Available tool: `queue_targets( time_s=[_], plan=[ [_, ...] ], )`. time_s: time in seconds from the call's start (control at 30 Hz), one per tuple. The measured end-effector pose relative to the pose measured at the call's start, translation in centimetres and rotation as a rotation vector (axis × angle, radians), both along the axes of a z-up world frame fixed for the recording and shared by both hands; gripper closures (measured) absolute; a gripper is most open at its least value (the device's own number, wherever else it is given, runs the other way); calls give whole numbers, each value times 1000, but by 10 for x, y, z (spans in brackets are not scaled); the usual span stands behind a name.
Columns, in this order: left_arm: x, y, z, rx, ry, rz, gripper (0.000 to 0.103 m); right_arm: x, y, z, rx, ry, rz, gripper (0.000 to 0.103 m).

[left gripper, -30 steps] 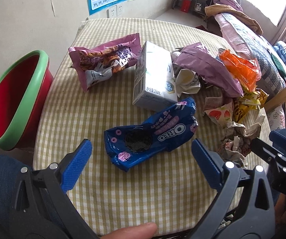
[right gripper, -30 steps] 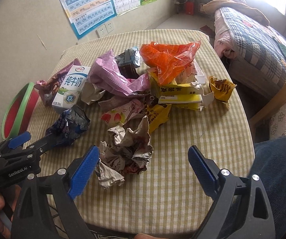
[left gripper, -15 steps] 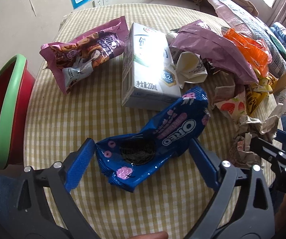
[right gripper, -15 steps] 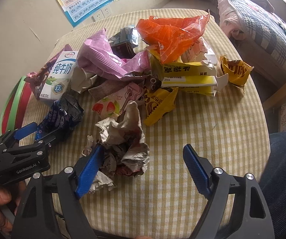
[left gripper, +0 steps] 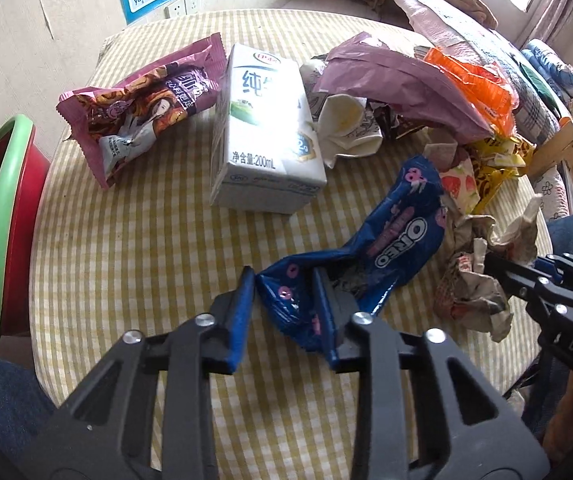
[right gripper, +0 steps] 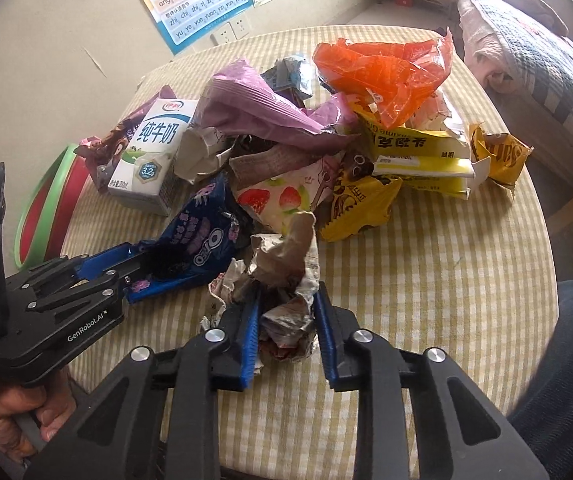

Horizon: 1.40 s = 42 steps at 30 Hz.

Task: Collect trash
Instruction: 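Grasp the blue Oreo wrapper with the left gripper while the right grasps crumpled brown paper, then carry both items to the red bin and open both grippers over it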

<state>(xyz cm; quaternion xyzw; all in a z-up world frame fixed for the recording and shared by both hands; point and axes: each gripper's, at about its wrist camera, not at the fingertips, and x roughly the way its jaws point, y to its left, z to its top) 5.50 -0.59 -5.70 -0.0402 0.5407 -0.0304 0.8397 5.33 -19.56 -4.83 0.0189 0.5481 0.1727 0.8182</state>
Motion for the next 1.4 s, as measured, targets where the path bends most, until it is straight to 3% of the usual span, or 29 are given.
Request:
queue_targets(
  time_s=[0.1,0.33,0.67,1.0,1.4],
  plan=[
    [-3,2,2,-15,-2,3,88,0,-2,3,9,-2,-7,84],
    [-14,3,14,-76,-9,7,92,-7,-7,15,25,-24,-15,86],
    [-24,15,41,-81,-56,88,95,-20,-8,37,31,-79,5,86],
    [-42,41,74,-103,-154,219,97,-19,5,59,29,-157,48,86],
    [-50,97,113,-68,-283,364,97,2,47,99,63,-245,121,86]
  ],
)
